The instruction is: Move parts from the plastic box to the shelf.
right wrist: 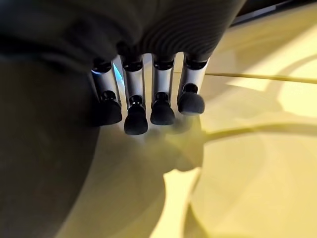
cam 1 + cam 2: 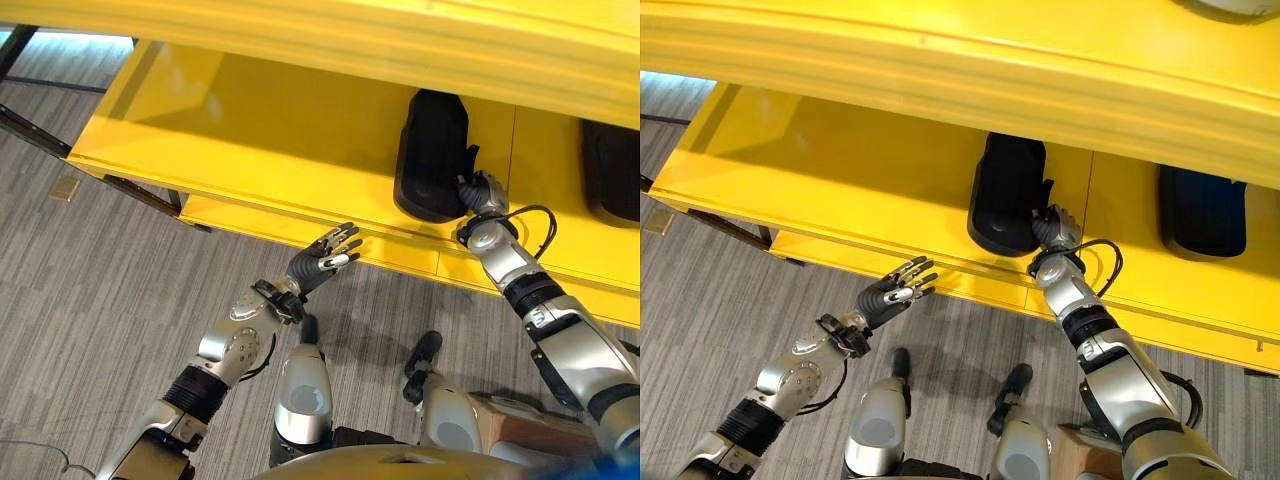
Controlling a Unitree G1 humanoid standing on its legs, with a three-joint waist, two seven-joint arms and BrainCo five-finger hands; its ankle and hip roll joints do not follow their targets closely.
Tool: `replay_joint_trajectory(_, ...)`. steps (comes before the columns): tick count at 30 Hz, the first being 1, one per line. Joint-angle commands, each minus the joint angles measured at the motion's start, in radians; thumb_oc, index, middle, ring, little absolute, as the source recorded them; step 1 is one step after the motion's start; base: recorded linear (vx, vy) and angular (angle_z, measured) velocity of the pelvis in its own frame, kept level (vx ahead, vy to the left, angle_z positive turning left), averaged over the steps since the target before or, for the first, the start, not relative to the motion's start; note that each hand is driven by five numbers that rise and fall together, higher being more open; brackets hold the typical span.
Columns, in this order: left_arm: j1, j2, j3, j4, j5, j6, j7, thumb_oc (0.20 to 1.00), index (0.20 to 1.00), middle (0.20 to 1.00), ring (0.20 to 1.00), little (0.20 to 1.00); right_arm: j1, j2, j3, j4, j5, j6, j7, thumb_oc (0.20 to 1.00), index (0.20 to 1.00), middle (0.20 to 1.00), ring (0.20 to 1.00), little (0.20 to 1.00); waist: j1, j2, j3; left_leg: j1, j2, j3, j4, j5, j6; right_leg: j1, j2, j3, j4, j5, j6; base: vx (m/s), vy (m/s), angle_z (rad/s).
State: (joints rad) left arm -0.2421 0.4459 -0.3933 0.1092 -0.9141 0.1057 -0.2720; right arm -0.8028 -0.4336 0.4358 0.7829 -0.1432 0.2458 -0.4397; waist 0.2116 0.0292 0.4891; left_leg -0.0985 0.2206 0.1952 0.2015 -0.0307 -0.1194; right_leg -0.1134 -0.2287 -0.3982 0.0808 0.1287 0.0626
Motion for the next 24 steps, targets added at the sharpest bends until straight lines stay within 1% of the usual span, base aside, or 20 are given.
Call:
replay_joint_trajectory(1, -0.005, 0.008, -0.036, -0.084, -0.030, -0.071, 0.026, 1.000, 1.000, 1.000, 1.000, 1.000, -0.128, -0.033, 0.005, 0.008, 0.012, -0.019, -0.054, 0.200, 0.200, 0.200, 0.200, 0.200, 0.026, 0.001, -0.040, -0.059, -0.009, -0.005, 0.022, 0.046, 0.044, 0.026, -0.066, 0.027, 0.180, -0.140, 0.100, -0.07, 0.037, 0.02)
replay_joint_trajectory(5, -0.021, 0.006, -0.038, -0.084, -0.027, -0.077, 0.046, 1.000, 1.000, 1.000, 1.000, 1.000, -0.159, -0.039, 0.015, 0.020, 0.015, -0.008, -0.076, 0.200, 0.200, 0.200, 0.200, 0.200, 0.029, 0.001, -0.019, -0.087, -0.008, -0.008, 0.031, 0.051, 0.043, -0.004, -0.066, 0.031, 0.198, -0.141, 0.096, -0.08, 0.050, 0.01)
replay_joint_trajectory(9, -0.036, 0.014, -0.043, -0.090, -0.022, -0.083, 0.057, 1.000, 1.000, 1.000, 1.000, 1.000, -0.184, -0.048, 0.022, 0.030, 0.026, 0.008, -0.101, 0.200, 0.200, 0.200, 0.200, 0.200, 0.033, -0.009, 0.001, -0.110, -0.003, -0.010, 0.040, 0.051, 0.043, -0.029, -0.066, 0.030, 0.214, -0.141, 0.095, -0.06, -0.012, 0.01)
replay_joint_trajectory(14, -0.053, 0.017, -0.050, -0.097, -0.026, -0.072, 0.079, 1.000, 1.000, 1.000, 1.000, 1.000, -0.227, -0.058, 0.028, 0.065, 0.031, 0.001, -0.133, 0.200, 0.200, 0.200, 0.200, 0.200, 0.039, -0.013, 0.019, -0.133, -0.002, -0.012, 0.050, 0.051, 0.044, -0.048, -0.059, 0.030, 0.223, -0.144, 0.091, -0.04, -0.014, 0.00)
replay_joint_trajectory(19, -0.056, 0.025, -0.057, -0.101, -0.032, -0.075, 0.085, 1.000, 1.000, 1.000, 1.000, 1.000, -0.274, -0.078, 0.041, 0.084, 0.049, 0.020, -0.153, 0.200, 0.200, 0.200, 0.200, 0.200, 0.041, -0.006, 0.031, -0.153, -0.007, -0.013, 0.053, 0.055, 0.047, -0.073, -0.059, 0.032, 0.237, -0.145, 0.089, -0.04, 0.008, 0.00)
replay_joint_trajectory(24, -0.062, 0.026, -0.071, -0.103, -0.036, -0.073, 0.100, 1.000, 1.000, 1.000, 1.000, 1.000, -0.317, -0.103, 0.059, 0.114, 0.037, 0.021, -0.161, 0.200, 0.200, 0.200, 0.200, 0.200, 0.041, 0.003, 0.031, -0.178, -0.010, -0.016, 0.057, 0.056, 0.049, -0.103, -0.061, 0.032, 0.253, -0.148, 0.087, -0.02, 0.004, 0.00)
